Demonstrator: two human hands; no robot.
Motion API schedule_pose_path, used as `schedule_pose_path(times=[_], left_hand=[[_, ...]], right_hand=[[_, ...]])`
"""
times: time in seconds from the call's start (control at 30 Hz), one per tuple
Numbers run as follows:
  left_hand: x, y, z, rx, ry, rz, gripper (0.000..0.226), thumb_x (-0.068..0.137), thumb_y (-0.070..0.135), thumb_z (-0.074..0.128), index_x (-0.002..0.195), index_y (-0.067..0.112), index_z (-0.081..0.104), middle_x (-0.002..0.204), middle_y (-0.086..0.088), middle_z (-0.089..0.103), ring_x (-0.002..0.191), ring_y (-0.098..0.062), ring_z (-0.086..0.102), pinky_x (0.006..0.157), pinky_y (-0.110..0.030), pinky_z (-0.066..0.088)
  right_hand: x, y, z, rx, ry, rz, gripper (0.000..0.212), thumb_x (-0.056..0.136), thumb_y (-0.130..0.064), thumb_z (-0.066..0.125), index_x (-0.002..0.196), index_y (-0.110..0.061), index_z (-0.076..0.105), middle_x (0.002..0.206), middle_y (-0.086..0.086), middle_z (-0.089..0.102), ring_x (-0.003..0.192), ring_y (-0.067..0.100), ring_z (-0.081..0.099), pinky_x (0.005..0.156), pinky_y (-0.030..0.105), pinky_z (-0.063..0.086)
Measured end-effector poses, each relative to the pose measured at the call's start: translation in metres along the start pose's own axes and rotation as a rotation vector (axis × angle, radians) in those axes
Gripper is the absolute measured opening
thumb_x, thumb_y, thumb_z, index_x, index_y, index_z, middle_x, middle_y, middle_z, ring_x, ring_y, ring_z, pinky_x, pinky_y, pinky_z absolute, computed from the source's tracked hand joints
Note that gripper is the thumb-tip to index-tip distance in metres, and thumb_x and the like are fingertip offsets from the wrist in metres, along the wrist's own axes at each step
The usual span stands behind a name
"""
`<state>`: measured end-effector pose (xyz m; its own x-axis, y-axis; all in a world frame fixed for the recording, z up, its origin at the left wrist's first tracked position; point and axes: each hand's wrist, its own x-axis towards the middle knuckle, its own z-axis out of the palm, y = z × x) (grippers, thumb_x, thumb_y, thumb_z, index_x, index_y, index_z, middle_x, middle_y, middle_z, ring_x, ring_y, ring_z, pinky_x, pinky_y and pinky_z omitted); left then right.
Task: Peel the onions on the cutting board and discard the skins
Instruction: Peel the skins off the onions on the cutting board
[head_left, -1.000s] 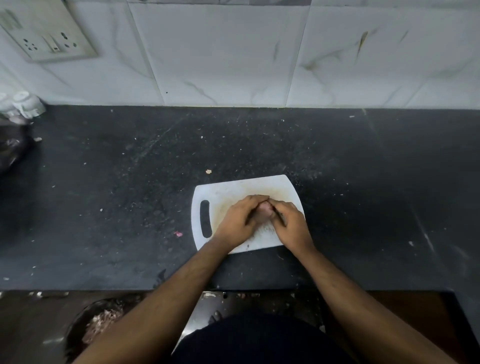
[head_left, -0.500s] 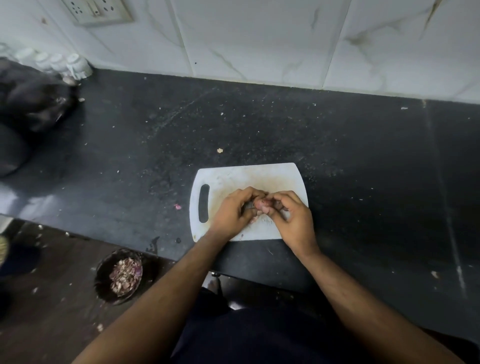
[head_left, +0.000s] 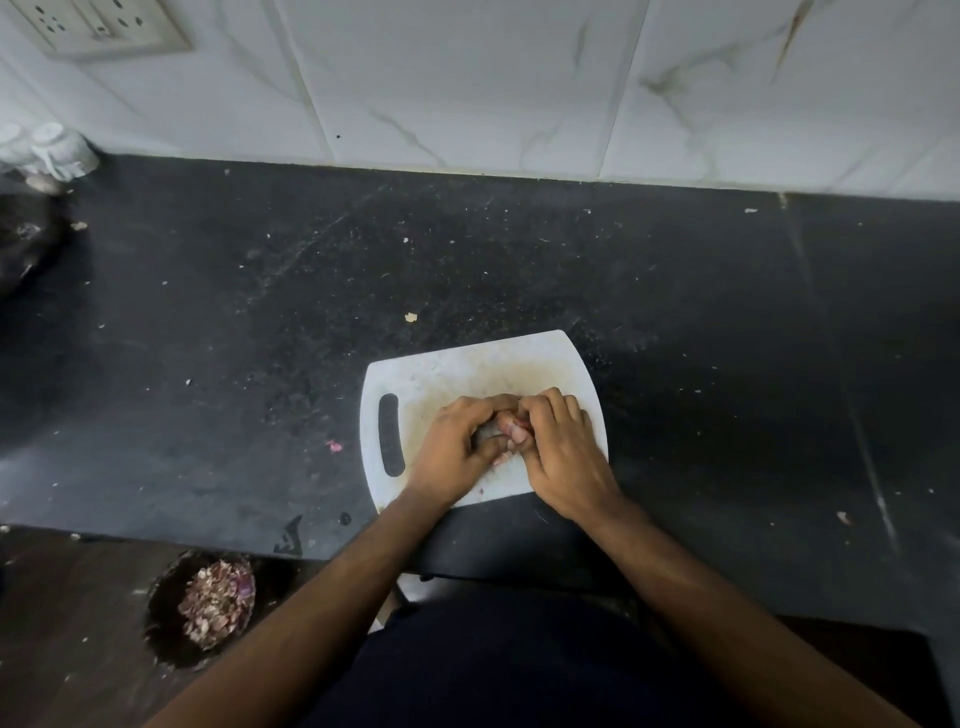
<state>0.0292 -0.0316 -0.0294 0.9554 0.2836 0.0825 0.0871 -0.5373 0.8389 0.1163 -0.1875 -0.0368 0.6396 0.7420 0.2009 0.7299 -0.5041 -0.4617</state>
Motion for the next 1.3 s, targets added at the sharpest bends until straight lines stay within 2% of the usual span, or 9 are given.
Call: schedule_pose_path(times=[0.1,0.23,0.33,0.47,0.6,0.77,0.97,1.17,1.3], left_hand=[[0.002,0.000,0.000,-0.019,-0.008,-0.022,0.043,0.085,0.010,0.076,0.123,0.030,0.067,0.113,0.035,0.062,0.108,-0.005,0.059,0.098,-0.031,0.049],[0.003,-0.003,0.000,-0.039,-0.007,-0.034,0.034,0.081,0.006,0.076,0.109,0.024,0.068,0.114,0.023,0.066,0.107,-0.005,0.060,0.096,-0.034,0.051],[0.004,-0.003,-0.001,-0.072,0.004,-0.047,0.032,0.081,0.004,0.077,0.098,0.027,0.063,0.116,0.025,0.066,0.107,-0.006,0.060,0.092,-0.032,0.052],[0.003,-0.008,0.000,-0.091,0.039,-0.066,0.036,0.084,0.001,0.074,0.093,0.029,0.053,0.124,0.010,0.068,0.113,-0.004,0.061,0.095,-0.031,0.053],[0.004,-0.008,-0.003,-0.219,0.045,-0.076,0.041,0.086,0.000,0.076,0.106,0.024,0.051,0.145,0.005,0.057,0.132,0.001,0.054,0.103,-0.020,0.050],[0.005,-0.011,-0.013,-0.149,-0.050,0.008,0.056,0.089,0.007,0.074,0.140,0.014,0.051,0.136,0.007,0.062,0.126,-0.005,0.058,0.106,-0.022,0.047],[0.004,-0.010,-0.007,-0.022,-0.002,0.025,0.043,0.093,0.010,0.070,0.132,0.023,0.059,0.121,0.009,0.064,0.114,-0.009,0.060,0.099,-0.035,0.050],[0.002,-0.002,-0.005,0.105,-0.009,0.185,0.032,0.099,0.014,0.051,0.130,0.010,0.055,0.128,-0.005,0.055,0.119,-0.019,0.056,0.102,-0.041,0.048],[0.000,-0.001,-0.002,0.134,-0.011,0.216,0.033,0.100,0.015,0.047,0.131,0.006,0.054,0.129,-0.009,0.052,0.120,-0.019,0.055,0.104,-0.039,0.048]], right_hand=[[0.000,-0.005,0.000,-0.106,0.001,0.012,0.013,0.094,-0.028,0.047,0.103,-0.019,0.045,0.098,0.002,0.052,0.086,0.022,0.050,0.074,0.043,0.048],[-0.004,-0.009,-0.001,-0.150,-0.001,0.004,0.008,0.095,-0.025,0.044,0.096,-0.017,0.047,0.095,0.002,0.051,0.083,0.022,0.049,0.072,0.044,0.048],[-0.004,-0.010,-0.002,-0.078,-0.025,0.023,0.010,0.099,-0.029,0.043,0.099,-0.019,0.046,0.098,0.000,0.052,0.086,0.019,0.050,0.075,0.042,0.048],[-0.002,-0.001,-0.003,0.184,-0.038,0.173,0.034,0.098,-0.044,0.057,0.120,-0.018,0.052,0.111,-0.003,0.060,0.100,0.016,0.057,0.089,0.035,0.049],[0.000,0.002,-0.003,0.272,-0.010,0.194,0.042,0.094,-0.025,0.069,0.134,-0.023,0.055,0.122,-0.007,0.059,0.111,0.010,0.059,0.096,0.033,0.052],[0.001,0.002,-0.004,0.297,0.007,0.170,0.041,0.094,-0.022,0.069,0.134,-0.023,0.059,0.123,-0.009,0.058,0.113,0.008,0.059,0.098,0.032,0.053],[0.005,-0.004,-0.008,0.411,0.090,0.207,0.025,0.100,-0.026,0.064,0.124,-0.019,0.067,0.116,-0.011,0.062,0.108,0.005,0.063,0.093,0.029,0.056],[0.009,-0.005,-0.012,0.321,0.082,0.141,0.016,0.095,-0.027,0.070,0.109,-0.019,0.068,0.106,-0.015,0.054,0.093,0.005,0.063,0.079,0.026,0.056],[0.006,-0.004,-0.009,0.338,0.130,0.138,0.015,0.091,-0.024,0.074,0.106,-0.019,0.073,0.099,-0.014,0.063,0.085,0.008,0.068,0.074,0.035,0.060]])
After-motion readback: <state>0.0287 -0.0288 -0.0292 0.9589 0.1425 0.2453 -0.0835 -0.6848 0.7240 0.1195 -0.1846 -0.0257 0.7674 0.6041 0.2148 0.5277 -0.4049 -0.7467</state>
